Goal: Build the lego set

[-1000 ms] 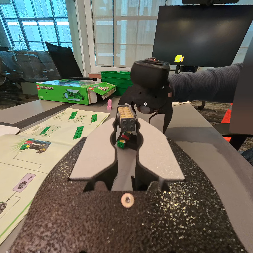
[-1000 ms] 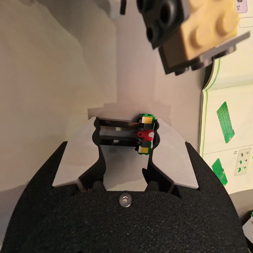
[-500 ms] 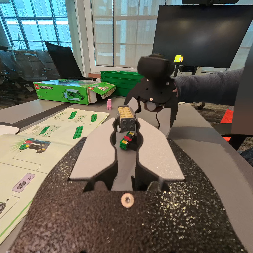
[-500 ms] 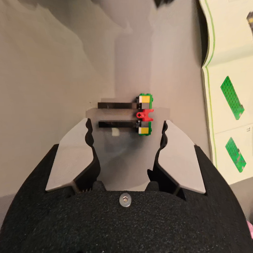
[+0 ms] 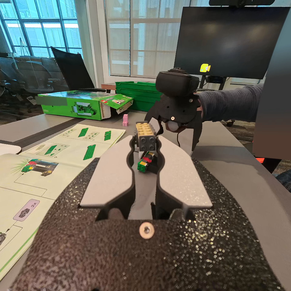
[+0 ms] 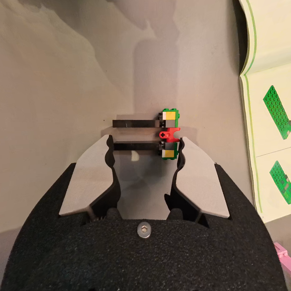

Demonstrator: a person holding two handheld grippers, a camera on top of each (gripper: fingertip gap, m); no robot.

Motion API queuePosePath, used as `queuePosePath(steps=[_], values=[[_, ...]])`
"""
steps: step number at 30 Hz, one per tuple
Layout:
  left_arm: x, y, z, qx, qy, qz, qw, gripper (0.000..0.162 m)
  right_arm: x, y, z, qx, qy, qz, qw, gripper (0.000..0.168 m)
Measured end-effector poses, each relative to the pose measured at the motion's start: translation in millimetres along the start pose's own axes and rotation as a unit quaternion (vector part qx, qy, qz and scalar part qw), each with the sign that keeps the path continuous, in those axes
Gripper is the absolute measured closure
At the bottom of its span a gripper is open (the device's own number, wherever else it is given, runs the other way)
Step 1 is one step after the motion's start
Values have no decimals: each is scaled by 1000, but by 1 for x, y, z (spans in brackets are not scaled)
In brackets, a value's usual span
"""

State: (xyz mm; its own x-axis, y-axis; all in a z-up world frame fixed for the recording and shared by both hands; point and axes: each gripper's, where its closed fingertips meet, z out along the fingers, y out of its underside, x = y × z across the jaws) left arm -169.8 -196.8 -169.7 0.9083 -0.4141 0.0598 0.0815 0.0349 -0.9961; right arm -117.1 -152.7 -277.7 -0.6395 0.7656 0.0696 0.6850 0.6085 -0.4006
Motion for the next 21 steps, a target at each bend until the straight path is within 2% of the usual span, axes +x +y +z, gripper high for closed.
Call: queuePosePath(steps=[15,17,19,21], values=[[-1,0,0,1,0,-2,1000,137,-1,-1,0,10,2,6,1000,90],[-1,0,0,2,0,-3,1000,137,-6,0,-1,14,-9,7,1000,84],[-2,-1,-1,5,0,-6,1000,137,-9,-3,-6,39,-24,28,999,76],[-2,-2,-1,7,-1,-10,1000,137,-5,-6,-13,74,-30,64,995,78]])
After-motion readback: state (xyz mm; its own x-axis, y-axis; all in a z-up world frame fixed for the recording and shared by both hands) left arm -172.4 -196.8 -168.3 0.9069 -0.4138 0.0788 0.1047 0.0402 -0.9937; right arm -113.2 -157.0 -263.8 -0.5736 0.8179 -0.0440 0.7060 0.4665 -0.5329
